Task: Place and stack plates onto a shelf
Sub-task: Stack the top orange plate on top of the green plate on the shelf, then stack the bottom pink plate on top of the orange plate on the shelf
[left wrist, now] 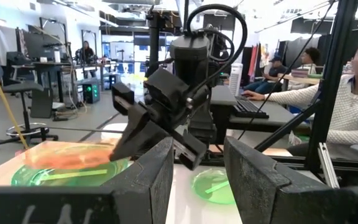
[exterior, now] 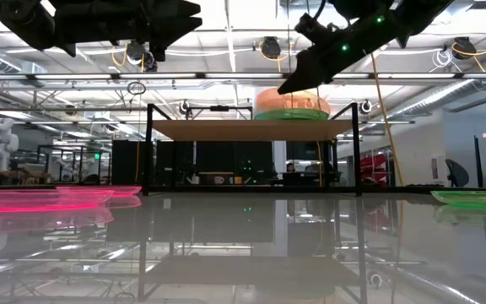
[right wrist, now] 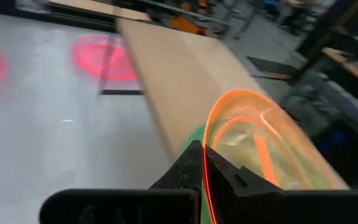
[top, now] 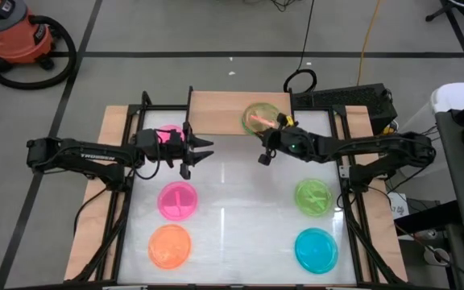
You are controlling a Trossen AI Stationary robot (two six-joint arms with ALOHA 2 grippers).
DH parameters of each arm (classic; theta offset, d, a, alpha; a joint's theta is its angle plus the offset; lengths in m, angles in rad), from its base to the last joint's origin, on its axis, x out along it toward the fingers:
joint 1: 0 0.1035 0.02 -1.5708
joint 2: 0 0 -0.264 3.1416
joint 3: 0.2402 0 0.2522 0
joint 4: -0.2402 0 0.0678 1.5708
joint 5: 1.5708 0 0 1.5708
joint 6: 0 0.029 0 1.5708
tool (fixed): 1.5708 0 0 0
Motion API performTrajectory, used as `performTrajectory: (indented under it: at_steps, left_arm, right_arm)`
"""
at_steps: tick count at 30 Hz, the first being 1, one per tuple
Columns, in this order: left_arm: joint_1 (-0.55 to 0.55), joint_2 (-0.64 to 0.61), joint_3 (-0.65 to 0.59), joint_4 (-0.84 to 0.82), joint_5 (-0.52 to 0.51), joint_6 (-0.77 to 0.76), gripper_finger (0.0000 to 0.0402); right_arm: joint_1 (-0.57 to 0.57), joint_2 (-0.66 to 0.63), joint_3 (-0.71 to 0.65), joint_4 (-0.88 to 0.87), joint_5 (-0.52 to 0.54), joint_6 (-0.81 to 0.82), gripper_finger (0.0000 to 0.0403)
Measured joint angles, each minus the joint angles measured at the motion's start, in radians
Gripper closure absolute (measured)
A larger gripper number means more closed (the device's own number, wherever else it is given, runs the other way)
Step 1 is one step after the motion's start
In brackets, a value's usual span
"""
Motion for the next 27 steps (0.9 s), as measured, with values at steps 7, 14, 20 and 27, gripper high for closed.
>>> performTrajectory:
  at_steps: [7,14,20,27]
  left_arm:
    - [0.000,0.000,0.000,0.000,0.000,0.001,0.0254]
    - [0.000,0.000,0.000,0.000,0.000,-0.019,0.0254]
    - [-0.003,-0.029,0.009,-0.055,0.037,-0.065,0.0254]
    - [-0.105,-0.086,0.221,-0.754,-0.055,-0.005,0.0254]
  right_arm:
    - [-0.002,0.000,0.000,-0.002,-0.053,0.004,0.0371]
    - [-0.004,-0.004,0.000,-0.037,-0.042,0.030,0.0283]
    - [0.003,-0.079,-0.001,-0.073,-0.011,0.030,0.0243]
    - [0.053,-0.233,-0.001,-0.137,-0.014,0.073,0.0239]
